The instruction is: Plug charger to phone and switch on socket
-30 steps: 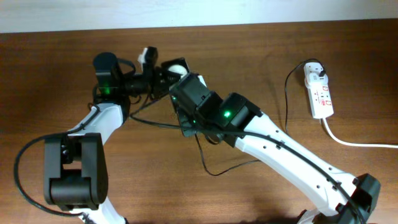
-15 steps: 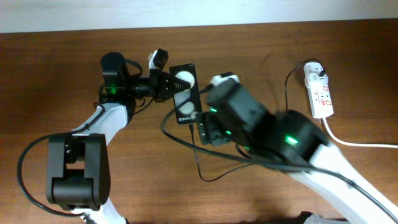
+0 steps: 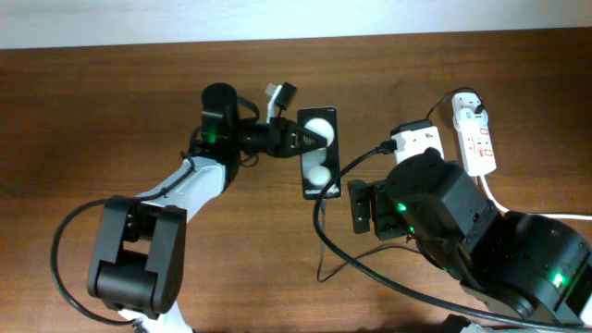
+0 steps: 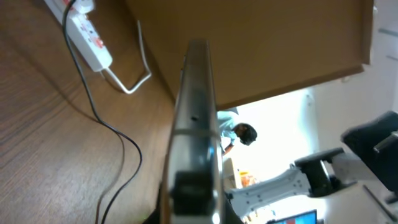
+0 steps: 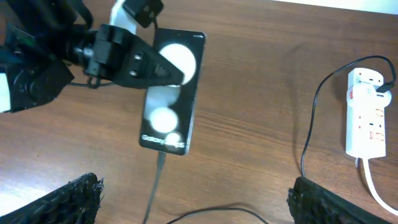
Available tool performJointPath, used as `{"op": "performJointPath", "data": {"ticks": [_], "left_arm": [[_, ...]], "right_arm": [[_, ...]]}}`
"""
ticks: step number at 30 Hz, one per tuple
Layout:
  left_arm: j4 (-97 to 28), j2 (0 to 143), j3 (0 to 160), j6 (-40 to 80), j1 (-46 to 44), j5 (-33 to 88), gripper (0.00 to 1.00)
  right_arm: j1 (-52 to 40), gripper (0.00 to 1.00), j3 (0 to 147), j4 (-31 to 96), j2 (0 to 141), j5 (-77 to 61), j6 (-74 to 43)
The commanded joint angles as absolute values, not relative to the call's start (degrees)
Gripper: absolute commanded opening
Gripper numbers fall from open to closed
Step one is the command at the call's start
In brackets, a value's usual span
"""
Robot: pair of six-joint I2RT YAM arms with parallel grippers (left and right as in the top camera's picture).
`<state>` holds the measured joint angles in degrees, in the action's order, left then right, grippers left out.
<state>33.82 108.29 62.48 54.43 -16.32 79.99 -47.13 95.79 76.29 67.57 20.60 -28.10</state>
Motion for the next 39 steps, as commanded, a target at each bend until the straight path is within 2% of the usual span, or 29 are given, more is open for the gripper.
{"op": "performJointPath", "data": {"ticks": [1,7,10,16,20,28,35,39], "left_arm": [[32.25,107.9,62.52,51.11,-17.58,71.55,0.0],[31.48,107.87,63.53,51.77,-20.91,59.22,0.0],[25.82,107.87,66.83,49.56,-23.14,53.67,0.0],[-16.45,107.9,85.62,27.62,-26.11,37.58,0.0],[-26.74,107.9,89.69,23.83,-26.02,35.57,0.0],[-29.28,110.54,94.39,23.66,-21.43,35.62,0.0],[-29.45,124.75,99.07,22.33,-21.3,48.93,0.0],[-30.81,128.97,99.07,22.2,-21.3,49.32,0.0]], "right_arm": [[-46.85,0.99,96.71,76.53,66.7,21.69,-29.47],[-46.85,0.99,96.71,76.55,61.91,21.96,-29.47],[-46.85,0.99,96.71,77.08,59.11,24.62,-29.45],[-46.85,0.99,96.71,77.84,56.6,26.0,-29.47],[-46.85,0.99,96.71,77.84,56.62,25.96,-29.47],[-46.85,0.99,96.68,78.04,56.62,25.5,-31.0],[-46.85,0.99,96.68,78.91,56.62,25.52,-30.98],[-46.85,0.99,96.68,79.11,56.62,25.52,-30.98]]}}
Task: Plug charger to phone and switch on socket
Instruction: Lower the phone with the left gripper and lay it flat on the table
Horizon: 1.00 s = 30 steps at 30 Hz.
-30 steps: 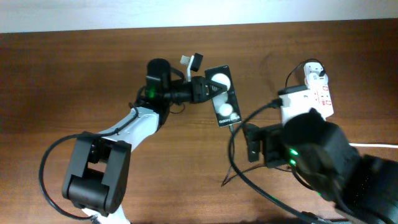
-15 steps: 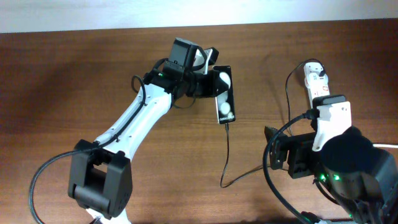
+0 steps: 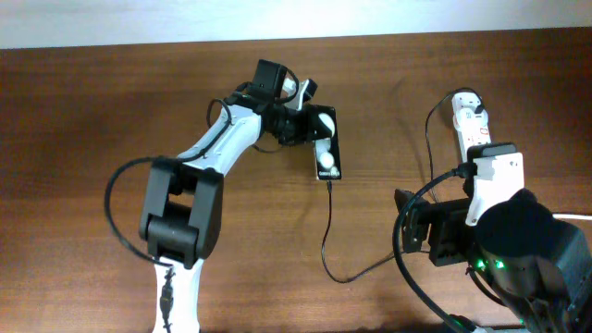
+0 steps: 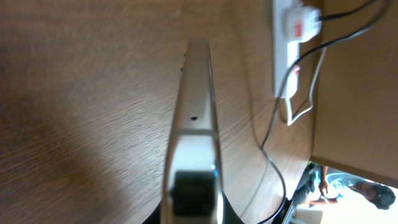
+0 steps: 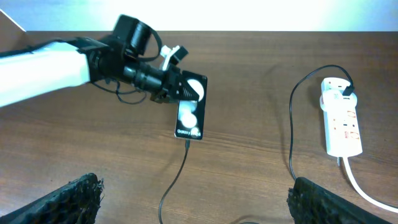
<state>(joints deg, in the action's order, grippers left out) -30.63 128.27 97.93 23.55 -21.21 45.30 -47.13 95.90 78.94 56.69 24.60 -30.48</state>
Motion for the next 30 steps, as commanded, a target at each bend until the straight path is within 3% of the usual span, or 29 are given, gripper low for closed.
{"op": "performJointPath", "data": {"ticks": [1,15,19,28,30], "left_arm": [[-31.33,129.75,99.07,22.2,-21.32,49.3,0.0],[-33.26,135.06,99.04,22.22,-21.58,45.89,0.11],[-35.77,135.06,99.04,22.22,-21.76,41.52,0.24],[-35.92,135.06,99.04,22.22,-22.13,38.59,0.38],[-36.45,135.06,99.04,22.2,-22.13,37.58,0.5]], "right_arm": [[-46.85,0.99,96.66,79.22,56.62,25.52,-30.98],[-46.85,0.99,96.64,80.4,56.62,25.47,-32.73],[-46.85,0.99,96.64,80.4,56.62,25.52,-33.52],[-46.87,0.99,96.64,82.17,57.41,25.28,-33.52],[-46.87,0.99,96.64,83.42,58.22,25.26,-33.52]]}}
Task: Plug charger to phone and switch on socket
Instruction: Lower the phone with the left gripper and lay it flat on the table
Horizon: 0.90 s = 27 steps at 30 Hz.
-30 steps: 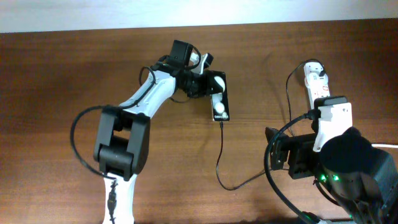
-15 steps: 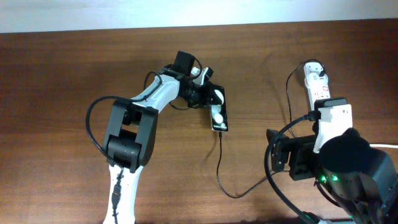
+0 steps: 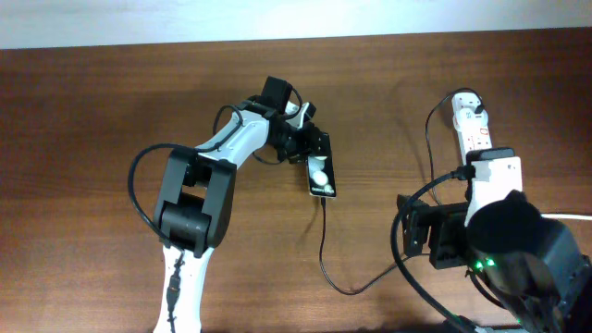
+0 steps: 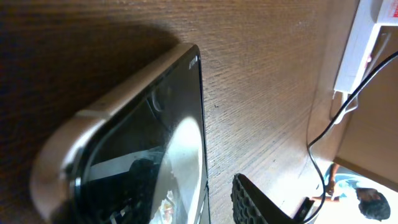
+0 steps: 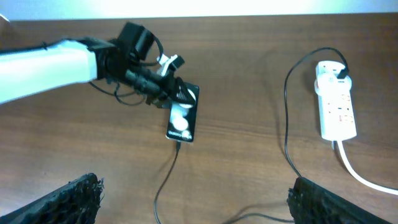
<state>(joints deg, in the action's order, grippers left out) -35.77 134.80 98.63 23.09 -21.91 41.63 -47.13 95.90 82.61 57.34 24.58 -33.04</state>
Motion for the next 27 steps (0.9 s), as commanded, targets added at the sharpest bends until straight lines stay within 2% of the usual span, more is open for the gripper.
{"op": "performJointPath", "data": {"ticks": [1,6,14,19,22,24,25,26,27], "left_arm": [[-36.75,135.06,99.04,22.22,-22.13,37.1,0.52],[-37.71,135.06,99.04,22.22,-22.13,36.47,0.62],[-40.47,135.06,99.04,22.22,-22.13,35.07,0.63],[-40.77,135.06,99.04,22.22,-22.13,34.52,0.66],[-40.84,135.06,99.04,22.2,-22.13,34.44,0.71],[-40.84,135.06,99.04,22.2,-22.13,34.44,0.82],[-40.84,135.06,99.04,22.2,-22.13,34.44,0.82],[-40.86,135.06,99.04,22.2,-22.13,34.44,0.86],[-40.84,135.06,99.04,22.2,-22.13,34.44,0.95]], "right_arm": [[-46.87,0.99,96.64,84.07,58.78,25.23,-33.52],[-46.87,0.99,96.64,84.29,62.33,25.1,-33.5],[-46.85,0.99,96.64,86.24,70.24,24.69,-33.26],[-46.85,0.99,96.71,85.69,67.83,26.55,-33.3],[-46.85,0.99,96.71,85.71,65.93,27.66,-33.3],[-46.85,0.99,96.68,86.65,66.15,27.66,-33.3],[-46.87,0.99,96.68,87.29,66.37,27.62,-33.3],[-46.85,0.99,96.68,88.77,66.76,27.66,-33.3],[-46.85,0.99,96.68,89.38,66.87,27.68,-33.3]]}}
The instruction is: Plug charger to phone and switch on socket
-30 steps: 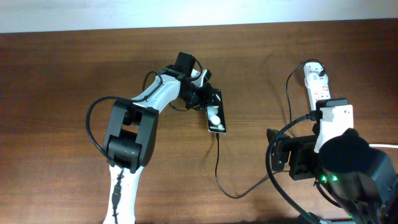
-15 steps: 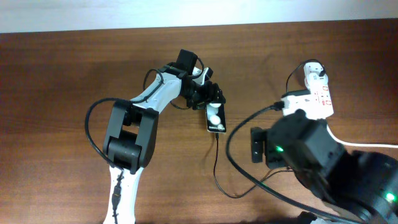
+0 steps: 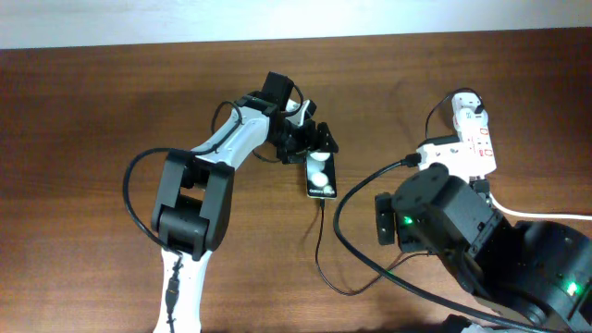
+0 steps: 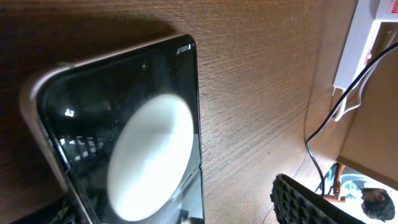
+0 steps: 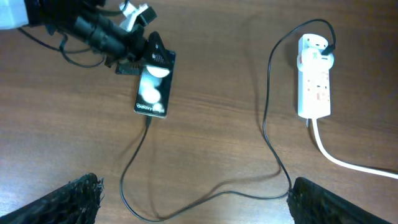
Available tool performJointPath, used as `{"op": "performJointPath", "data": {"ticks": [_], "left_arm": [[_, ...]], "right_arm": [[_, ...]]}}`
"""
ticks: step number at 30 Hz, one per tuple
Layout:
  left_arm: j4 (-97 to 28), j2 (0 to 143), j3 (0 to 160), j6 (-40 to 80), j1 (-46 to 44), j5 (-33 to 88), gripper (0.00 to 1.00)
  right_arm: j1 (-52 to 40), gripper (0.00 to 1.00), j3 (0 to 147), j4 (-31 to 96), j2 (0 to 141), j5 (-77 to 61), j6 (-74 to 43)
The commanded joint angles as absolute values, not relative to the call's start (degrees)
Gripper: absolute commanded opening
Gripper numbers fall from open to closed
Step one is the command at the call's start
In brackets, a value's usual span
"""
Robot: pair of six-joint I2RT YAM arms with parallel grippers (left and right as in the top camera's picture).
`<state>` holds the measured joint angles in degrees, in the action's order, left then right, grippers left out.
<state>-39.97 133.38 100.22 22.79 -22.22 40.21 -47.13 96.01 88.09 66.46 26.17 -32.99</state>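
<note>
The black phone (image 3: 319, 173) lies flat, screen up, mid-table, also seen in the right wrist view (image 5: 153, 90) and filling the left wrist view (image 4: 124, 143). A black charger cable (image 3: 319, 250) is plugged into its near end and loops right to the white power strip (image 3: 472, 139). My left gripper (image 3: 313, 144) is open, its fingers spread either side of the phone's far end; one finger pad (image 4: 305, 202) stands clear of the phone. My right gripper (image 5: 199, 205) hangs open, high over the cable loop, holding nothing.
The power strip (image 5: 314, 84) lies at the right back, with a plug (image 5: 316, 45) at its far end and a white lead (image 5: 348, 162) running off right. Its red switches are too small to read. The rest is bare wooden table (image 3: 111, 111).
The phone was tilted on one long edge and now lies flat. My left fingers stand wider apart from it. My right arm has shifted left, toward the table's middle.
First my left gripper held the phone on edge, cable plugged in, with my right gripper close below it. Then the right arm was back at the right while the left still held the phone. Then the phone leaned over, and now it lies flat, let go.
</note>
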Motion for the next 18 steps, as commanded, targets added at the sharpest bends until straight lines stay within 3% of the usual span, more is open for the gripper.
{"op": "performJointPath", "data": {"ticks": [1,14,18], "left_arm": [[-40.84,135.06,99.04,22.2,-22.13,34.41,0.99],[-43.03,135.0,99.07,22.2,-22.02,24.82,0.99],[-46.87,132.38,100.05,22.17,-20.36,14.92,0.99]], "right_arm": [[-46.85,0.99,96.68,89.36,66.85,27.68,-33.3],[-46.85,0.99,96.68,89.8,62.13,27.73,-37.15],[-46.85,0.99,96.68,91.81,58.11,30.39,-37.12]]}}
